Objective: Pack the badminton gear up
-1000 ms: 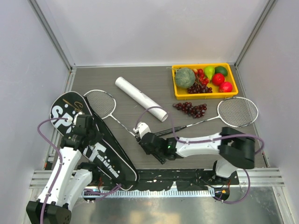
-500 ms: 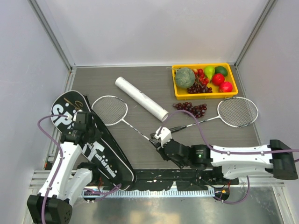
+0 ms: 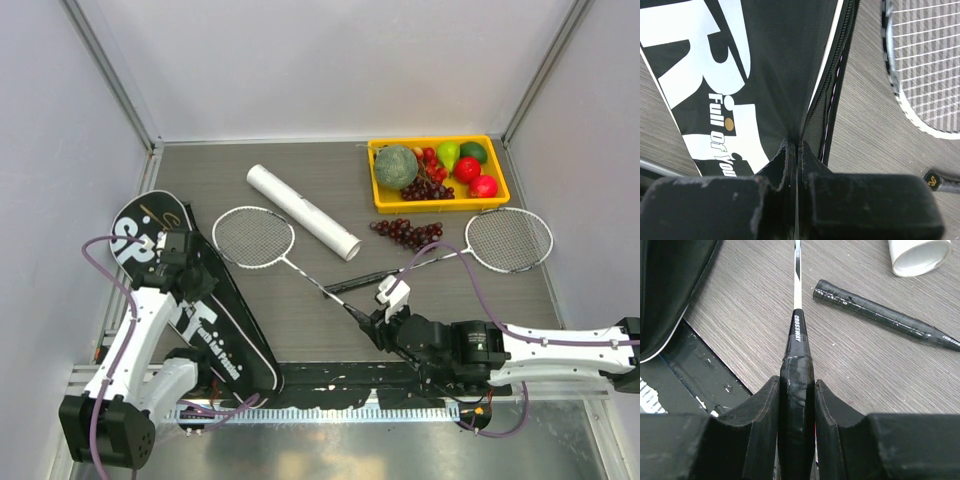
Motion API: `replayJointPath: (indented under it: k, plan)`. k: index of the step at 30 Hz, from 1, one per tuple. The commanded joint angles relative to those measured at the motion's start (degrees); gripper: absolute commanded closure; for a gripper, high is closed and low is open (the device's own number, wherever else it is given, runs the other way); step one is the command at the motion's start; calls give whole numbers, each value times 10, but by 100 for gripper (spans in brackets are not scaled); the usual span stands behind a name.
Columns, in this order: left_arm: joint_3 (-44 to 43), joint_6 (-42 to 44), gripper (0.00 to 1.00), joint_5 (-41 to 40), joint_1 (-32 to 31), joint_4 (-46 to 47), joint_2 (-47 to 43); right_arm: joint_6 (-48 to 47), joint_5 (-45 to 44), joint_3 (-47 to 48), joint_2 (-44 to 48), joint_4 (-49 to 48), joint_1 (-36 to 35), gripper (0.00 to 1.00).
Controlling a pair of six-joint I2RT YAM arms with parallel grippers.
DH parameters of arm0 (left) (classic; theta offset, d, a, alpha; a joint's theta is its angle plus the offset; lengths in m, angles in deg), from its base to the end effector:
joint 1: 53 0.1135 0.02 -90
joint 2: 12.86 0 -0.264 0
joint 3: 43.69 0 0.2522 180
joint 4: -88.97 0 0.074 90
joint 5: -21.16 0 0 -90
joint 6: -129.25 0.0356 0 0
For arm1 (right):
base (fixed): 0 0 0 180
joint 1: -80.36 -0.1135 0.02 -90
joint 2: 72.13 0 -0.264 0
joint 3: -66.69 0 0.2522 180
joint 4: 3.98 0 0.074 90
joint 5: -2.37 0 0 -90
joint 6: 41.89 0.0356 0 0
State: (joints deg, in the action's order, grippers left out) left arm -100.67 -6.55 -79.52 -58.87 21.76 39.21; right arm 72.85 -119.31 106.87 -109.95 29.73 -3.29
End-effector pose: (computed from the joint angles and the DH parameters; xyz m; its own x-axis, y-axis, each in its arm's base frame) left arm 0.1595 -0.0098 0.2468 -0.6246 -0.6440 -0.4417 -0.6211 0.7526 -0.2189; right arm 0.0354 0.1495 0.2315 -0.3855 -0.2437 -0.8900 -0.6990 0.7067 0.1093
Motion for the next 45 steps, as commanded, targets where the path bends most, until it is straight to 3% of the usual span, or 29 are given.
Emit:
replayJointPath:
  k: [1, 9, 17, 29, 34, 37, 45]
  plan:
    - [-23, 8, 100, -40, 4, 7, 14, 16, -33, 7, 35, -20, -5, 95]
    - [-49, 5, 100, -33, 9, 26, 44, -14, 5, 5, 57, -28, -6, 95]
    - [-56, -3, 100, 7, 9, 45, 45, -33, 26, -3, 21, -51, -19, 95]
    - [-39, -5, 100, 59, 9, 82, 58, -142, 9, 15, -118, -237, -89, 95]
    - [-45, 22, 100, 83, 9, 84, 67, -146, 42, -28, -94, -290, -107, 95]
    - [-39, 18, 100, 104, 9, 90, 59, -142, -4, -34, -91, -313, -107, 95]
    - [9, -34, 100, 200, 9, 131, 2, -138, -92, 75, -274, -378, -107, 95]
